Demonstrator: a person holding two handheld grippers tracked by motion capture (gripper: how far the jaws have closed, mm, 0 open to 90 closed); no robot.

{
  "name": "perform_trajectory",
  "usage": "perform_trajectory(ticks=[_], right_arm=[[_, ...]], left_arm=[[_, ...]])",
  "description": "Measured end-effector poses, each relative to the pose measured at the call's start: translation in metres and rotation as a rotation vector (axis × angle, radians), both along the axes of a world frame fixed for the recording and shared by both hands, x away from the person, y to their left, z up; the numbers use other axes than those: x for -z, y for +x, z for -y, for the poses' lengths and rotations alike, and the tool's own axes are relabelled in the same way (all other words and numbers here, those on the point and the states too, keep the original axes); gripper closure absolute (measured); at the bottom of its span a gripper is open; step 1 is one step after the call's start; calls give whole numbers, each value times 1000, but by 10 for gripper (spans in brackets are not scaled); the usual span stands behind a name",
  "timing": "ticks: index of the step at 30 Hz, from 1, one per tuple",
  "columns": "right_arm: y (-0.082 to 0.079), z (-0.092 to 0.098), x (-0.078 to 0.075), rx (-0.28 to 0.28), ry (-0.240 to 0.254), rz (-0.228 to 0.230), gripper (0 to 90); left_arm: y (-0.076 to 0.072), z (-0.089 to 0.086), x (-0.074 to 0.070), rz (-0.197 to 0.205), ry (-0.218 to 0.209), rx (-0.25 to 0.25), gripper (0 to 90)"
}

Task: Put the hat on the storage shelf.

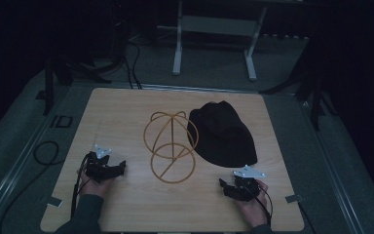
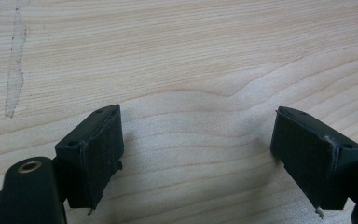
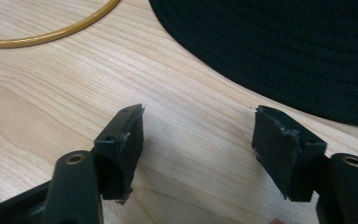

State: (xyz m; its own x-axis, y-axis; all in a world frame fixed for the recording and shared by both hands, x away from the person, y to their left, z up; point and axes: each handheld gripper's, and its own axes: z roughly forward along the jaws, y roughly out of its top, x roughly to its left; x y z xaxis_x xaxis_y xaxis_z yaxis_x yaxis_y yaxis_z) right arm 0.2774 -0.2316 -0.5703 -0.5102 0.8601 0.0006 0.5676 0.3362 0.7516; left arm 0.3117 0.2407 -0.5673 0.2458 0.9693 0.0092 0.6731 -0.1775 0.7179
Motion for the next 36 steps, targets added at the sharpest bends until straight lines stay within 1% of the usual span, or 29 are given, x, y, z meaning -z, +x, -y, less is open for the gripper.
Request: perform_trajectory(ticks=[5,7,10,16,17,18,19,20,21,22,23,24,25,27,28,29,31,32,33,34,35,36], right_arm=[[0,0,0,6,-1,-1,324],[0,0,0,13,-4,1,308],[0,0,0,8,-5,0,308],[2,-1,-1,12,-8,-16,311],[3,-2,-4,7,-21,-33,339],[3,-2,-4,7,-21,-33,339],[4,-4,-6,-6,-31,-50,364],[4,-4,-6,-6,-31,-50,364],[6,-4,-7,-17,-38,-60,374],[6,-4,-7,-17,-38,-60,374],[8,-4,-9,-31,-48,-74,384],[8,-4,-9,-31,-48,-74,384],[10,-5,-11,-44,-60,-92,394],[12,-7,-14,-69,-77,-113,469],[12,-7,-14,-69,-77,-113,469],[13,-9,-17,-99,-96,-126,515],[15,-11,-18,-112,-116,-134,528],[15,-11,-18,-112,-116,-134,528],[16,-13,-20,-123,-146,-135,538],[16,-13,-20,-123,-146,-135,538],[16,-14,-22,-134,-164,-140,554],[16,-14,-22,-134,-164,-140,554]], left_arm=[[0,0,0,1,0,1,175],[0,0,0,1,0,2,175],[0,0,0,1,0,2,175],[0,0,0,1,0,2,175],[0,0,0,1,0,2,175],[0,0,0,1,0,2,175],[0,0,0,0,0,2,175],[0,0,0,0,0,2,175],[0,0,0,1,0,2,175],[0,0,0,1,0,2,175],[0,0,0,1,0,2,175],[0,0,0,1,0,2,175],[0,0,0,1,0,2,175],[0,0,0,0,0,2,175],[0,0,0,0,0,2,175],[0,0,0,0,-1,2,175],[0,0,0,1,-1,2,175],[0,0,0,1,-1,2,175],[0,0,0,1,-1,2,175],[0,0,0,1,-1,2,175],[0,0,0,1,-1,2,175],[0,0,0,1,-1,2,175]])
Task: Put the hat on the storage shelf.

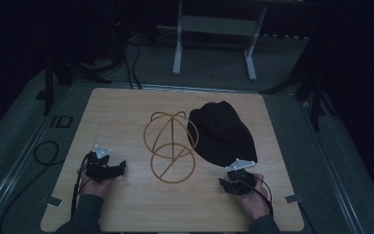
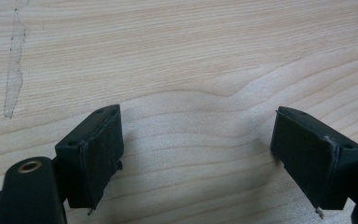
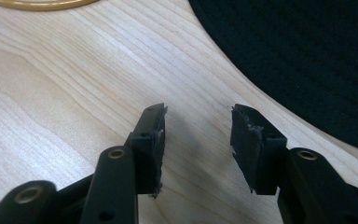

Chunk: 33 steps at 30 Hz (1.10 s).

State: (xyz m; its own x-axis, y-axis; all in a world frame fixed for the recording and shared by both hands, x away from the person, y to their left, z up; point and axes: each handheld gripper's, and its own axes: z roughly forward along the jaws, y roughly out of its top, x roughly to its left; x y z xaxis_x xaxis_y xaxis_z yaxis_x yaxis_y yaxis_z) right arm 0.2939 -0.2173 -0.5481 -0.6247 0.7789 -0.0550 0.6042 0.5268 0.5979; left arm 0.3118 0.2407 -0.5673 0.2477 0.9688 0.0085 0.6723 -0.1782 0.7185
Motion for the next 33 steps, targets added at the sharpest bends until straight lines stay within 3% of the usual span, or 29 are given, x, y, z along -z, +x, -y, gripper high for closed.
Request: perform_trajectory(ticks=[5,16,21,33], right_arm=[[2,-4,-7,-37,-47,-30,586],[15,1,-21,-80,-80,-110,631],[19,4,-29,-79,-69,-122,651],[30,11,-49,-81,-100,-146,679]], left_arm=[[0,0,0,-1,2,1,175],[0,0,0,0,1,2,175],[0,0,0,0,1,2,175],[0,0,0,0,1,2,175]])
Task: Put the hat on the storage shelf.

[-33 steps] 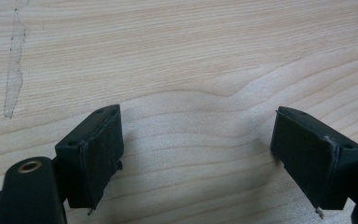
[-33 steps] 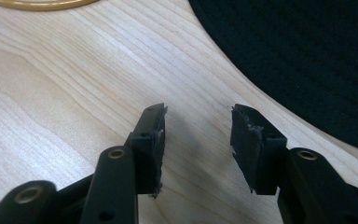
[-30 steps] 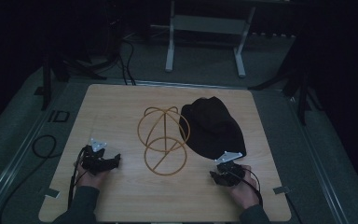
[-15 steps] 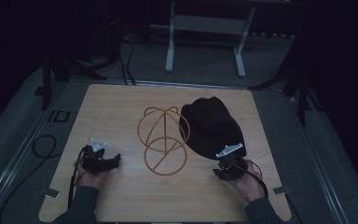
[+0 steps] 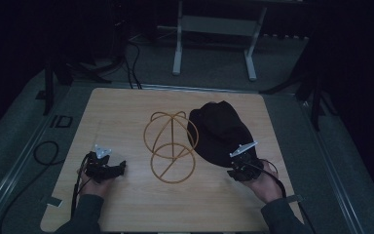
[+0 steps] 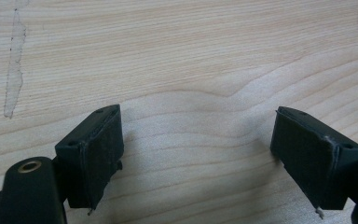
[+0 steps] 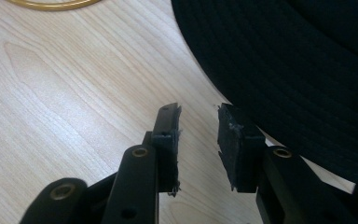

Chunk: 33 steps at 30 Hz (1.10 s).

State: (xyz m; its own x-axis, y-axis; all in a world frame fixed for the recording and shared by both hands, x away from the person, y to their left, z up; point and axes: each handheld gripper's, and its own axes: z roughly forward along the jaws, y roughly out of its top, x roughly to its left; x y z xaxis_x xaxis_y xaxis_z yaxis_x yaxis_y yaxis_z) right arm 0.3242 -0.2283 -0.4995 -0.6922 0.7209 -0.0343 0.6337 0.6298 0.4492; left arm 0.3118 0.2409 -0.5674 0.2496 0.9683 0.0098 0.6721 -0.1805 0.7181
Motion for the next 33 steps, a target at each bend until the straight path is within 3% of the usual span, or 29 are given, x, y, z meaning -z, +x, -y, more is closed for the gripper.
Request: perform_trajectory(ticks=[15,25,33], right_arm=[[14,9,-15,29,-38,-32,579],[20,16,-28,53,-60,-37,558],[30,23,-29,72,-76,-49,551]], left_arm=[[0,0,0,0,1,0,175],[0,0,0,0,1,0,175],[0,0,0,-1,2,1,175]])
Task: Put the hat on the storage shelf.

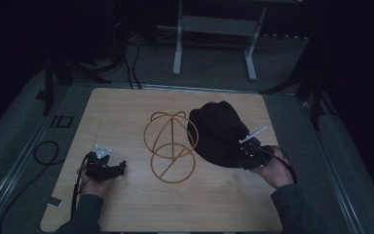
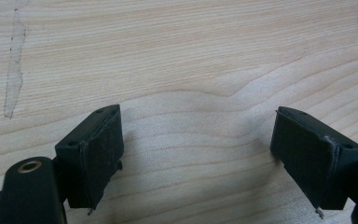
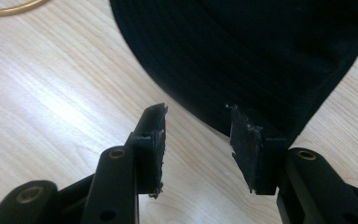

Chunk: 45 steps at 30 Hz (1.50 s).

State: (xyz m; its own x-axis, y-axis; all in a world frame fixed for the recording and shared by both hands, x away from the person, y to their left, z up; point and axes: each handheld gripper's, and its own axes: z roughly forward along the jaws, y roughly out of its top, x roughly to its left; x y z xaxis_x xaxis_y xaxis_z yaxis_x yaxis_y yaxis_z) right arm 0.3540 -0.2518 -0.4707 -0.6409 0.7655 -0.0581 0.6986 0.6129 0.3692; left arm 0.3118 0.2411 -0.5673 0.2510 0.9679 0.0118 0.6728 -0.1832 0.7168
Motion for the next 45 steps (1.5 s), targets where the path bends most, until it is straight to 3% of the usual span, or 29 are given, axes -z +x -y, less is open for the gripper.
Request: perform_trajectory(ticks=[18,28,40,45], right_arm=[[20,15,-4,46,-31,-9,544],[30,13,-13,33,-48,2,538],[45,14,-13,31,-67,-16,520],[50,10,-16,0,-74,-18,508]], left_arm=[[0,0,0,0,0,0,175],[0,0,0,0,-1,-1,175],[0,0,0,0,-1,-1,175],[0,0,0,1,-2,-2,175]])
